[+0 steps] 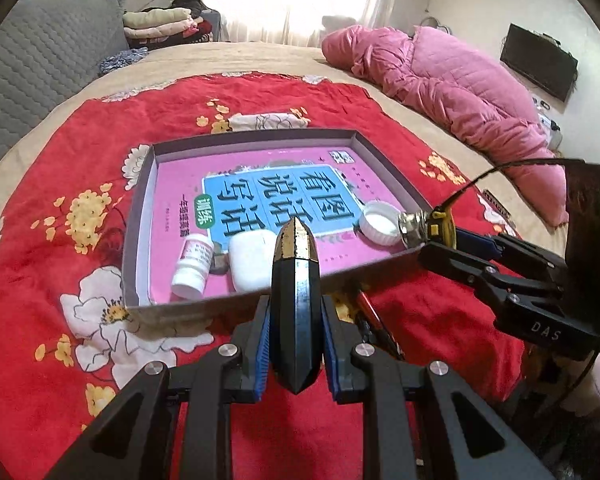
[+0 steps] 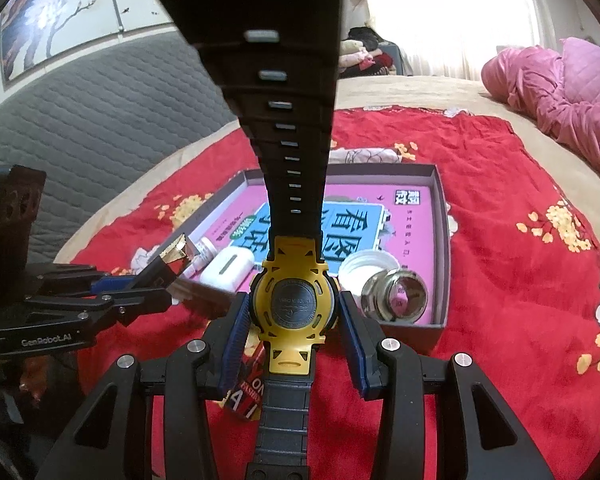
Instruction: Organize rigid objects
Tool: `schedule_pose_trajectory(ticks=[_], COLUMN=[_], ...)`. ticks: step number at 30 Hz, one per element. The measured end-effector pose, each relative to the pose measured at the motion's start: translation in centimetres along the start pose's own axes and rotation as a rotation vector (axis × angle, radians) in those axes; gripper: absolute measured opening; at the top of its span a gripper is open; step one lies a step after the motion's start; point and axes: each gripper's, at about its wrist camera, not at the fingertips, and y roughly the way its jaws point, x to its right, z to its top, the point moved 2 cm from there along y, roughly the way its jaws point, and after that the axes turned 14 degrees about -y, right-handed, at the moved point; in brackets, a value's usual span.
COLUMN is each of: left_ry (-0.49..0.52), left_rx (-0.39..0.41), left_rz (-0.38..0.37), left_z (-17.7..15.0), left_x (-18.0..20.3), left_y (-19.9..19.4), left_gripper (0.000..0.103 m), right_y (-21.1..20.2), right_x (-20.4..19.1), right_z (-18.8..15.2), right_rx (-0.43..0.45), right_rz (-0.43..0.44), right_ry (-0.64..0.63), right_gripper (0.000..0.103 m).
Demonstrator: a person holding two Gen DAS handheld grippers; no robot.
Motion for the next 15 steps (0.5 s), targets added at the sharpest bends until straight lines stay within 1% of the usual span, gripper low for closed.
schedule_pose_trajectory(ticks=[8,15], left_ry=[-0.027,-0.049], left_rx=[0.024,-0.003], left_rz=[-0.007,-0.014], left_z=[1.9,3.1], left_x=[0.7,1.6], left_y=[1.2,3.6], left_gripper=[0.023,0.023], right_y=[0.6,2.2], right_x=[0.8,2.0], right_z=[0.8,1.6], right_rx=[0.02,0.011], right_rz=[-0.01,-0.03], right_ry=[0.007,-0.002], right_gripper=[0.045,0.045])
